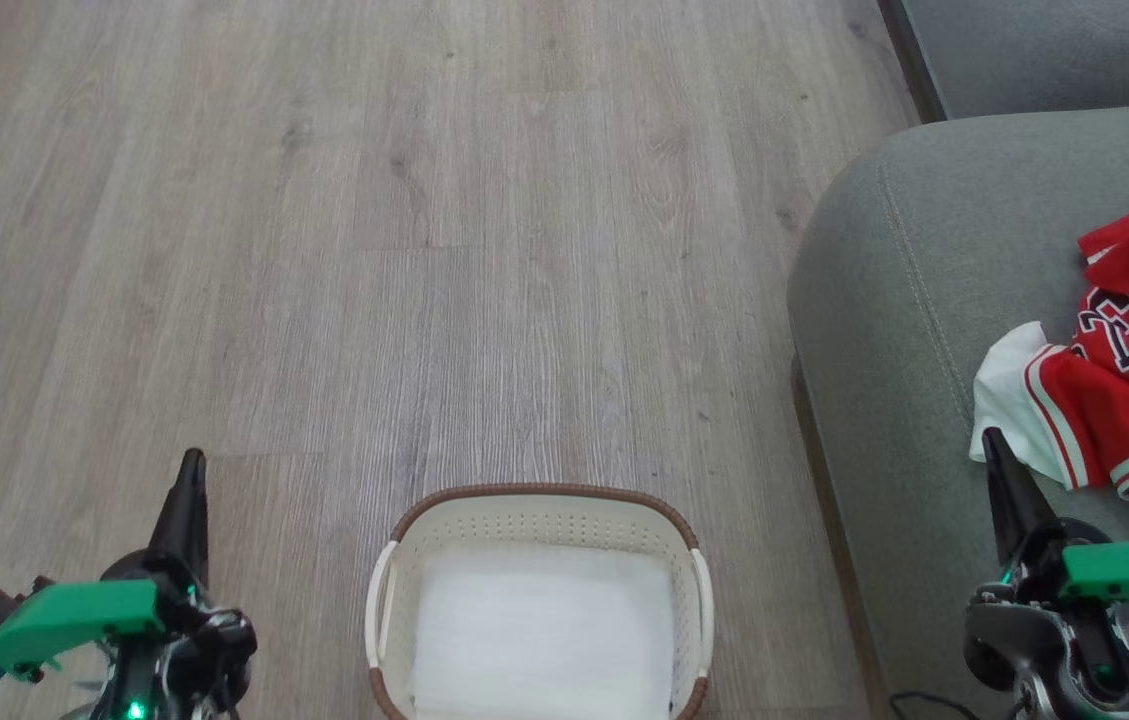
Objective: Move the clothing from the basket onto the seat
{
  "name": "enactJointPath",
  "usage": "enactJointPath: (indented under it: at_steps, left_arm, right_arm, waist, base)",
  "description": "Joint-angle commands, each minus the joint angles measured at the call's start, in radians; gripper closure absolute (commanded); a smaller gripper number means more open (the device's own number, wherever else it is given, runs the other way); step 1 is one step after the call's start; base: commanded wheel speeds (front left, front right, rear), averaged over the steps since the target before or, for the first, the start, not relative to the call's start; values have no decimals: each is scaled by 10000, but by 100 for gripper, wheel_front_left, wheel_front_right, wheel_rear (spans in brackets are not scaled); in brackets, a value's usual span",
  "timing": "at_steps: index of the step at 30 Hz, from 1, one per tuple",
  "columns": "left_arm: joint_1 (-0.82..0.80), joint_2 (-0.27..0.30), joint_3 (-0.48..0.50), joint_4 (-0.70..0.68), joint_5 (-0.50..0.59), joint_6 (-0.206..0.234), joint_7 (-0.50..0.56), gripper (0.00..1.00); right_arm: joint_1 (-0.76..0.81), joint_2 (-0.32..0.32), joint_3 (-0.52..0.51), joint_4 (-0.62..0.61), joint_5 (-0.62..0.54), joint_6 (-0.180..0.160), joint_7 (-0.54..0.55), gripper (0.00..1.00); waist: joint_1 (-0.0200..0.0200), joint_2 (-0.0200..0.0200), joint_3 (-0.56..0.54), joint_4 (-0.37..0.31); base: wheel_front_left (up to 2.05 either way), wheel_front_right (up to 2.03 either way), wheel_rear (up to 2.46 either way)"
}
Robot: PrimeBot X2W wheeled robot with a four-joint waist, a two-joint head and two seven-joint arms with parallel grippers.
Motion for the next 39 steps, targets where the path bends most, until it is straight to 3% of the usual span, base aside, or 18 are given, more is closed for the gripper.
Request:
enactJointPath:
  at_steps: [1,39]
  left_arm:
    - [-494,72,370,-359,-21,-67,79,100]
    - [-494,72,368,-361,-23,-67,78,100]
  right_arm:
    - [-496,40,172,-322,33,-2,86,100]
    - [-503,96,92,-318,-33,-2,150,100]
  waist:
    - [0,0,0,-1]
    - [0,0,0,-1]
  base:
    - [0,0,0]
    - [0,0,0]
